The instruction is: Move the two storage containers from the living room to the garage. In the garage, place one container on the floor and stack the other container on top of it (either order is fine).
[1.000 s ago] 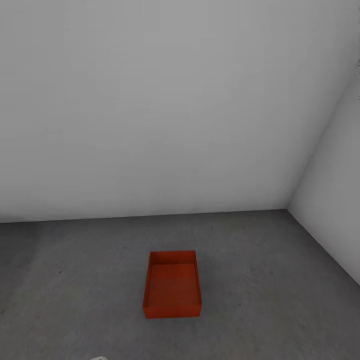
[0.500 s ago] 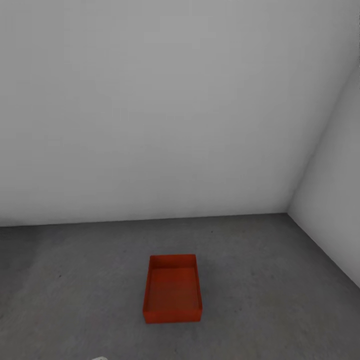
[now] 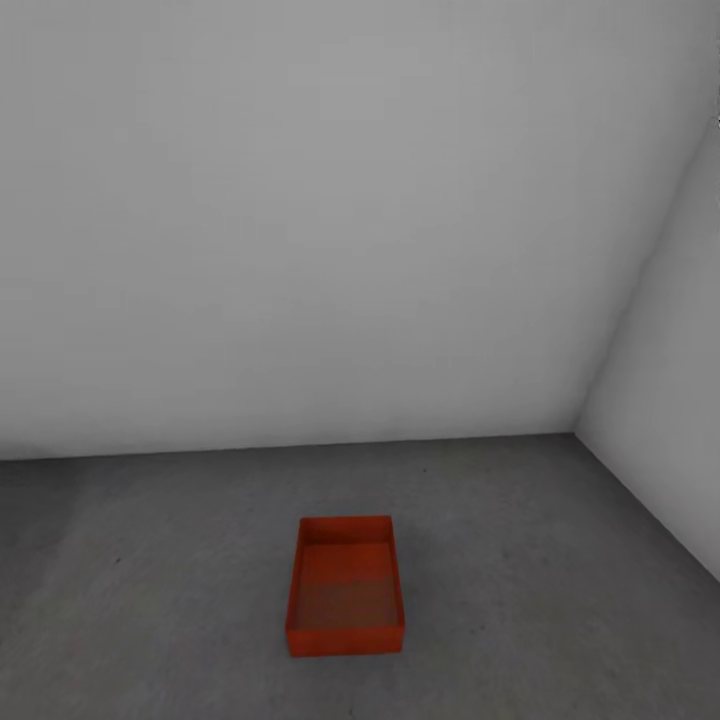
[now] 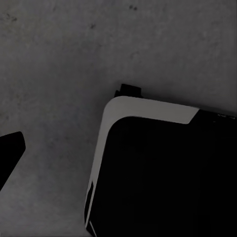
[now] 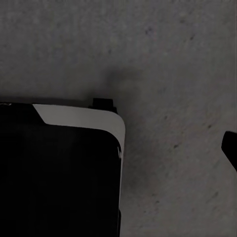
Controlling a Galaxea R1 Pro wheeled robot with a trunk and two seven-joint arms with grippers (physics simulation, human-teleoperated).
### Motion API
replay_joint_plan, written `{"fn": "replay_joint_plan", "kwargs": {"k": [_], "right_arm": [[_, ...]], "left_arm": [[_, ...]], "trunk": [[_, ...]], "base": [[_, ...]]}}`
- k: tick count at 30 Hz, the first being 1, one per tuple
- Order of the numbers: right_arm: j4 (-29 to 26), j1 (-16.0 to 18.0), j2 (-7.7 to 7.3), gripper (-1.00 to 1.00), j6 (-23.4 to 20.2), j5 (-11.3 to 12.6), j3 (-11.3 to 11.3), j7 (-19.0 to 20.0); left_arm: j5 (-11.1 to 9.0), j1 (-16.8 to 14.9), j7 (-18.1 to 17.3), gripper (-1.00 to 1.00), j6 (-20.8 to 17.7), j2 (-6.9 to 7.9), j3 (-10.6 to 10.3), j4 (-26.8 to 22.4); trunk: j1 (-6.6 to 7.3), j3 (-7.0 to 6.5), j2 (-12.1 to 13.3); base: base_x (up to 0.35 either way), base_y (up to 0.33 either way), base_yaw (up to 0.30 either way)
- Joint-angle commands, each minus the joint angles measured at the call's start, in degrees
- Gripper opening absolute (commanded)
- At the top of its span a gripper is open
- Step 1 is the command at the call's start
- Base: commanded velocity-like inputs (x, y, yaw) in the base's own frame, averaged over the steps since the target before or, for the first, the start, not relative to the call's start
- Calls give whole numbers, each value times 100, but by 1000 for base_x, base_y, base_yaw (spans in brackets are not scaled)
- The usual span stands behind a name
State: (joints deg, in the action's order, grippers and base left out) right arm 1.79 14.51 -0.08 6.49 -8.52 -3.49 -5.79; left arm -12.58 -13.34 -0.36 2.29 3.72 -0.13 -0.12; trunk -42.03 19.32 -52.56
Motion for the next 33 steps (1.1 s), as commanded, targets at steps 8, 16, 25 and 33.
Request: {"fn": "replay_joint_plan", "kwargs": {"k": [8,16,25,33], "right_arm": [[15,6,-1,100,44,-50,-38,-24],[18,7,7,100,44,-44,-38,-27],[20,8,4,100,36,-36,-39,-27],[22,-18,2,100,22,-33,-38,-27]], "left_arm": [[-12,64,-39,100,58,-23,-10,2],[11,69,-34,100,62,-26,-13,-48],[18,69,-63,100,81,-284,-7,-124],[-23,67,-47,100,80,-326,-15,-48]], "trunk": [[-1,-68,-4],[-1,-142,-4],[-1,-225,-4],[-1,-299,-4]], "base": [[0,0,0],[0,0,0],[0,0,0],[0,0,0]]}}
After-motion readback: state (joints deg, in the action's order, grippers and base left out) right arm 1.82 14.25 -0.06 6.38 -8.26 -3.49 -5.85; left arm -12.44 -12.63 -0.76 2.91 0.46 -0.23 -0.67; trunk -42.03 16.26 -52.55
